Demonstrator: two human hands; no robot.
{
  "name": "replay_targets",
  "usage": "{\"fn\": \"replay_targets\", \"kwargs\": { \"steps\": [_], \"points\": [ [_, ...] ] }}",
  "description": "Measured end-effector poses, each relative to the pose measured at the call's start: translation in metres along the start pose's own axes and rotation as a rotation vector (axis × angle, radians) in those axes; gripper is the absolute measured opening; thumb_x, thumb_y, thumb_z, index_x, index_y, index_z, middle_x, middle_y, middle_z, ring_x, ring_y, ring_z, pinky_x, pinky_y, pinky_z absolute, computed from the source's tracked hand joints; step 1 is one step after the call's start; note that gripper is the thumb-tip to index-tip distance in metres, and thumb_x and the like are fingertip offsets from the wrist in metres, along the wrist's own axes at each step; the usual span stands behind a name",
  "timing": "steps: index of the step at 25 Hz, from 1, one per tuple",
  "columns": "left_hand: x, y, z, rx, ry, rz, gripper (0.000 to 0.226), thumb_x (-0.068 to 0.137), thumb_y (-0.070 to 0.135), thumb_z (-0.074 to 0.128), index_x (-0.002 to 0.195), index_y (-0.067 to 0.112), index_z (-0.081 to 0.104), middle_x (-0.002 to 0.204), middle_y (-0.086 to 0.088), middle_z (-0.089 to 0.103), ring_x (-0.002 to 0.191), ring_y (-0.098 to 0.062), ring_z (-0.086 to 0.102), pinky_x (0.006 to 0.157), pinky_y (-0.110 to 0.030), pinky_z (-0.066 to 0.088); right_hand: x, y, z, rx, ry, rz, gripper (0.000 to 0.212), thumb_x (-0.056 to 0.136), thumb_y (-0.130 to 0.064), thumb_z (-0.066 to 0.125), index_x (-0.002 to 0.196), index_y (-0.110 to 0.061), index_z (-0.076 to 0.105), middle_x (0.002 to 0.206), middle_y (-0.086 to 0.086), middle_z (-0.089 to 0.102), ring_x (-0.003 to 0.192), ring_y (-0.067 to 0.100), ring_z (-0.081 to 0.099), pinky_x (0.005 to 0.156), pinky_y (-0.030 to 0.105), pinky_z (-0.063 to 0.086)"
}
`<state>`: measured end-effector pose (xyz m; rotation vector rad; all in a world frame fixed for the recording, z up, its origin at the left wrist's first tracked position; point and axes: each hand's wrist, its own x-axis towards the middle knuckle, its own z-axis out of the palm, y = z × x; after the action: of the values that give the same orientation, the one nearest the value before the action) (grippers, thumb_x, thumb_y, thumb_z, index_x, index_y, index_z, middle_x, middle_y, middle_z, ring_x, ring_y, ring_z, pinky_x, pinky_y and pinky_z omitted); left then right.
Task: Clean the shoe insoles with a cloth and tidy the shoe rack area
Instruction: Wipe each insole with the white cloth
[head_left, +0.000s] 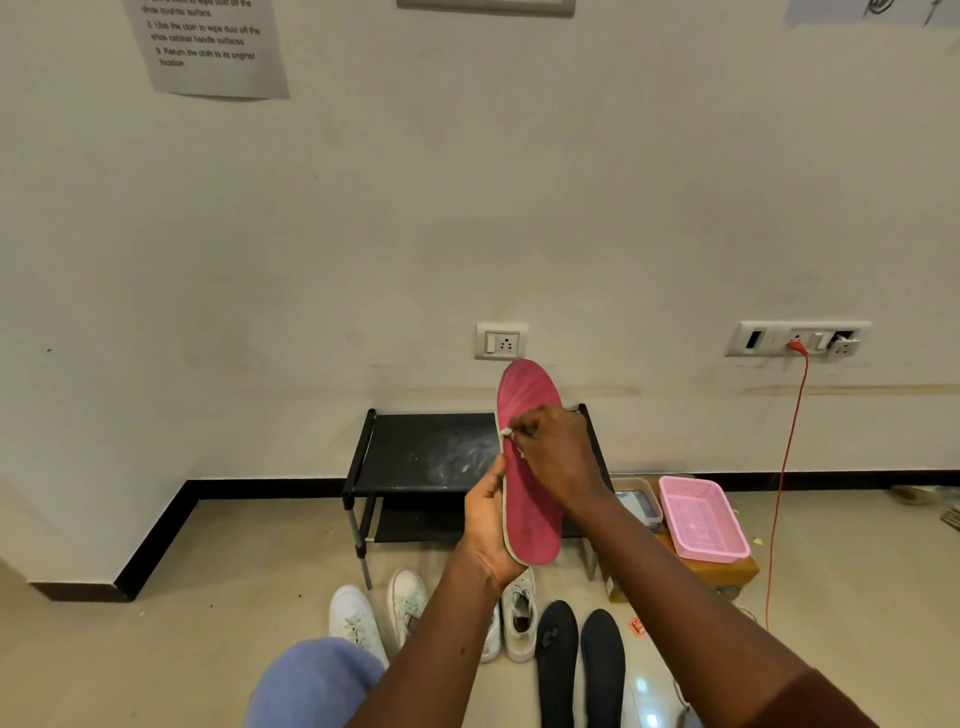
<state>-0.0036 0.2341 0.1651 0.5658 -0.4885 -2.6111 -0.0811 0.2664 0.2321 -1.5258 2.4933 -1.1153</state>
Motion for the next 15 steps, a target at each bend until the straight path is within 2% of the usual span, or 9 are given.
{"fn": "replay_targets", "kwargs": {
  "steps": [3, 5, 9, 11, 13, 15],
  "points": [
    [0.001, 0.002, -0.003, -0.034, -0.014, 0.026, 0.049, 0.094, 0.039, 0.038, 0.087, 0.009, 0.076, 0.086, -0.013, 0.069, 0.075, -0.027, 0.069, 0.07, -0.034, 0.056, -0.008, 0.001, 0.002, -0.047, -0.139, -0.053, 0.021, 0.09, -0.011, 0.056, 0.106, -0.008, 0.069, 0.106, 0.009, 0.066, 0.092, 0.02, 0.062, 0.082, 0.021, 0.044],
    [0.005, 0.003, -0.006, -0.102, -0.026, 0.036, 0.055, 0.095, 0.042, 0.036, 0.089, 0.002, 0.073, 0.086, -0.017, 0.068, 0.074, -0.03, 0.07, 0.069, -0.038, 0.057, -0.021, 0.003, 0.004, -0.068, -0.218, -0.06, 0.023, 0.09, -0.011, 0.056, 0.11, -0.009, 0.068, 0.109, 0.008, 0.064, 0.097, 0.02, 0.06, 0.089, 0.023, 0.044],
    [0.012, 0.003, -0.015, -0.087, -0.016, -0.04, 0.079, 0.09, 0.064, 0.032, 0.099, -0.004, 0.071, 0.104, -0.02, 0.062, 0.096, -0.033, 0.063, 0.086, -0.047, 0.051, -0.047, 0.006, 0.007, -0.052, -0.326, -0.012, 0.025, 0.089, -0.008, 0.056, 0.112, -0.011, 0.067, 0.118, 0.005, 0.061, 0.106, 0.018, 0.057, 0.098, 0.02, 0.038],
    [0.01, 0.002, -0.015, -0.086, -0.01, -0.044, 0.076, 0.09, 0.064, 0.035, 0.1, -0.003, 0.069, 0.1, -0.018, 0.061, 0.096, -0.032, 0.061, 0.086, -0.044, 0.051, -0.047, 0.005, 0.007, -0.06, -0.303, 0.0, 0.024, 0.09, -0.012, 0.056, 0.111, -0.011, 0.067, 0.118, 0.005, 0.062, 0.106, 0.017, 0.058, 0.095, 0.018, 0.037],
    [0.005, 0.001, -0.009, -0.096, -0.013, -0.016, 0.062, 0.089, 0.057, 0.04, 0.104, 0.001, 0.063, 0.093, -0.016, 0.061, 0.09, -0.029, 0.061, 0.085, -0.039, 0.053, -0.041, 0.003, 0.005, -0.063, -0.254, 0.008, 0.023, 0.09, -0.015, 0.057, 0.11, -0.011, 0.068, 0.116, 0.005, 0.064, 0.103, 0.017, 0.059, 0.088, 0.015, 0.038],
    [0.002, 0.001, -0.005, -0.088, -0.025, 0.012, 0.052, 0.087, 0.049, 0.045, 0.111, 0.005, 0.059, 0.098, -0.016, 0.061, 0.097, -0.029, 0.058, 0.096, -0.04, 0.043, -0.031, 0.0, 0.004, -0.046, -0.191, 0.013, 0.021, 0.089, -0.013, 0.058, 0.106, -0.009, 0.07, 0.11, 0.008, 0.066, 0.095, 0.019, 0.062, 0.078, 0.012, 0.037]
  ]
}}
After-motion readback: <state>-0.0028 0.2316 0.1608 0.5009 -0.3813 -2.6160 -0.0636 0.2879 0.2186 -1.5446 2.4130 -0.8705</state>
